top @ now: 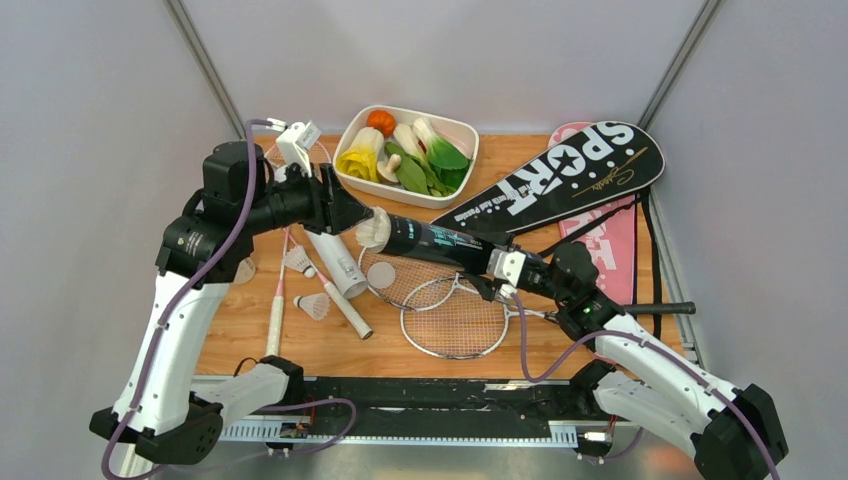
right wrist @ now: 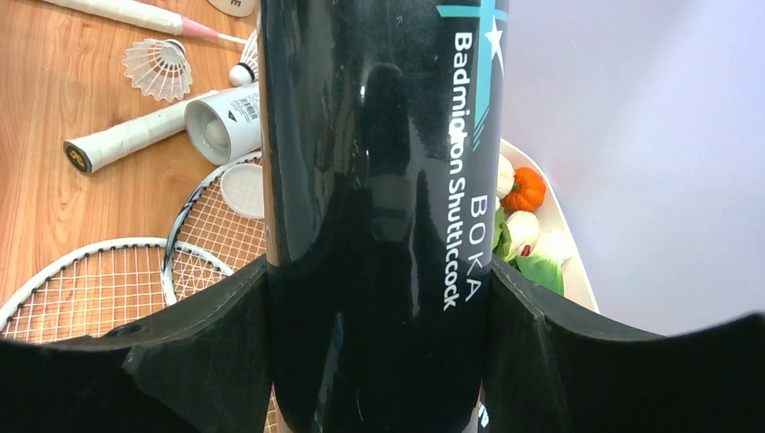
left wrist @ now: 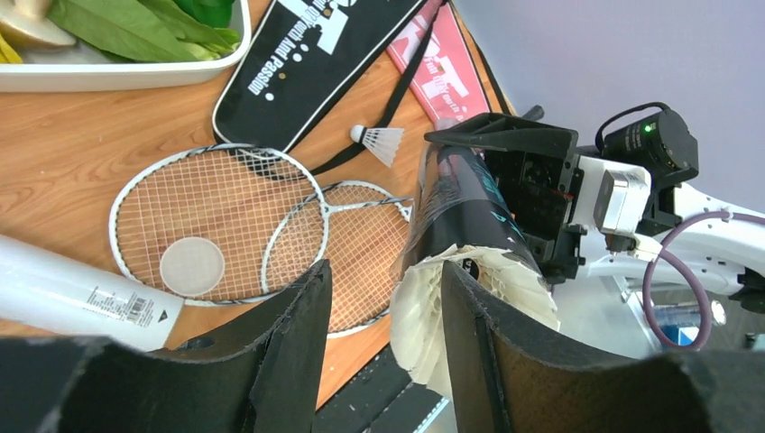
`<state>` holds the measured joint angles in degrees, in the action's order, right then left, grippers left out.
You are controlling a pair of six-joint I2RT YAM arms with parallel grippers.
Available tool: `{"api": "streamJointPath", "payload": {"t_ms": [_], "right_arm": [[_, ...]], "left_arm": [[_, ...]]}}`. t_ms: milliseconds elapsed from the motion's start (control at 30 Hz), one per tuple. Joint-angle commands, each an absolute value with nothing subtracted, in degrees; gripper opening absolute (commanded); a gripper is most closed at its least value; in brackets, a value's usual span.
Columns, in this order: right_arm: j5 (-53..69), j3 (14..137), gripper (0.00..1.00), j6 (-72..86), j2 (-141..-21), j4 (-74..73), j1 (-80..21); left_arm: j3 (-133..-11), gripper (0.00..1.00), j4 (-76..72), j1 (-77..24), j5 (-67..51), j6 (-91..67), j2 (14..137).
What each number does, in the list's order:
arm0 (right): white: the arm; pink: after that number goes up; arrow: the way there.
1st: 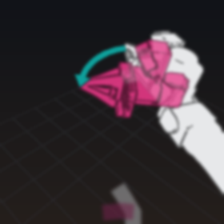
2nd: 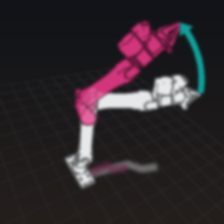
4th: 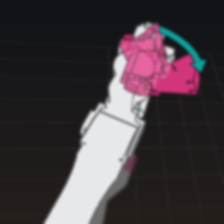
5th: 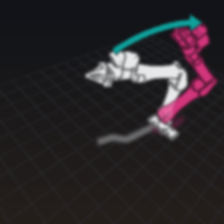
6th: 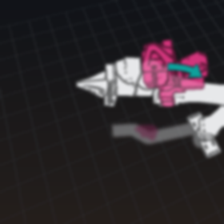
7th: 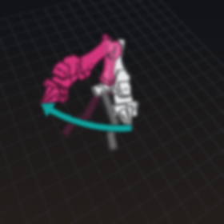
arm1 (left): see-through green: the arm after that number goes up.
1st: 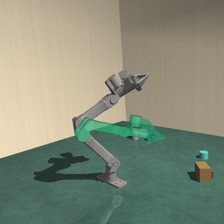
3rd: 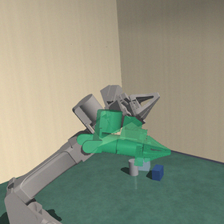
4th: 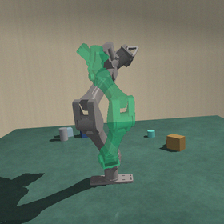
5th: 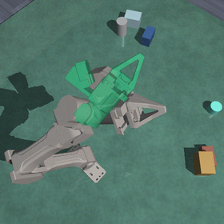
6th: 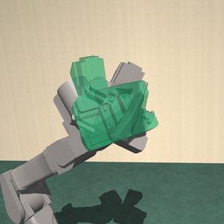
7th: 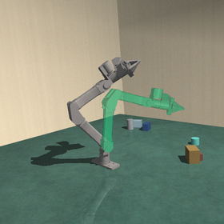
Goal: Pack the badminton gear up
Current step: Place the shuttlecock at the shuttle tube.
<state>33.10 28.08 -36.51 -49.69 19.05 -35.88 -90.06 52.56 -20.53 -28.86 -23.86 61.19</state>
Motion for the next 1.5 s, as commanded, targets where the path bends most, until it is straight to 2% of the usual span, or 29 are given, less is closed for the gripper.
{"api": "streamJointPath", "payload": {"t_ms": [0,100,200,467,533,633,833,1267,1400,1467], "right_arm": [[35.6,30.1,0.61,-36.2,-47.9,24.3,-36.1],[35.6,30.1,0.61,-36.1,-47.7,23.7,-36.1],[35.8,30.1,0.61,-35.9,-47.9,23.4,-36.1],[35.8,30.2,0.61,-35.2,-47.8,23.4,-36.2],[35.7,30.2,0.61,-35.0,-47.6,23.4,-36.2],[35.9,30.2,0.61,-35.0,-47.5,23.4,-36.2],[36.3,30.3,0.61,-34.6,-48.1,23.6,-36.3],[36.2,30.4,0.61,-35.4,-49.8,23.3,-36.8],[35.0,30.9,0.61,-36.8,-50.4,21.3,-36.9],[34.2,31.1,0.61,-37.5,-50.6,20.6,-36.9]], "left_arm": [[-91.1,0.56,53.8,-20.4,-27.3,-24.0,60.5],[-92.5,0.56,54.0,-20.4,-23.2,-23.2,59.3],[-93.3,0.48,51.5,-20.4,-22.7,-23.2,57.5],[-91.4,0.43,44.6,-20.4,-30.8,-25.0,56.1],[-90.3,0.38,44.3,-20.3,-31.9,-25.1,55.7],[-87.5,0.26,43.0,-20.4,-34.4,-25.5,54.7],[-80.6,0.16,37.6,-20.9,-40.5,-29.4,54.9],[-73.0,0.14,29.7,-27.8,-41.5,-31.9,57.9],[-74.2,0.15,31.6,-27.9,-40.2,-29.8,58.6],[-77.5,0.18,37.9,-27.9,-36.5,-27.0,59.6]]}}
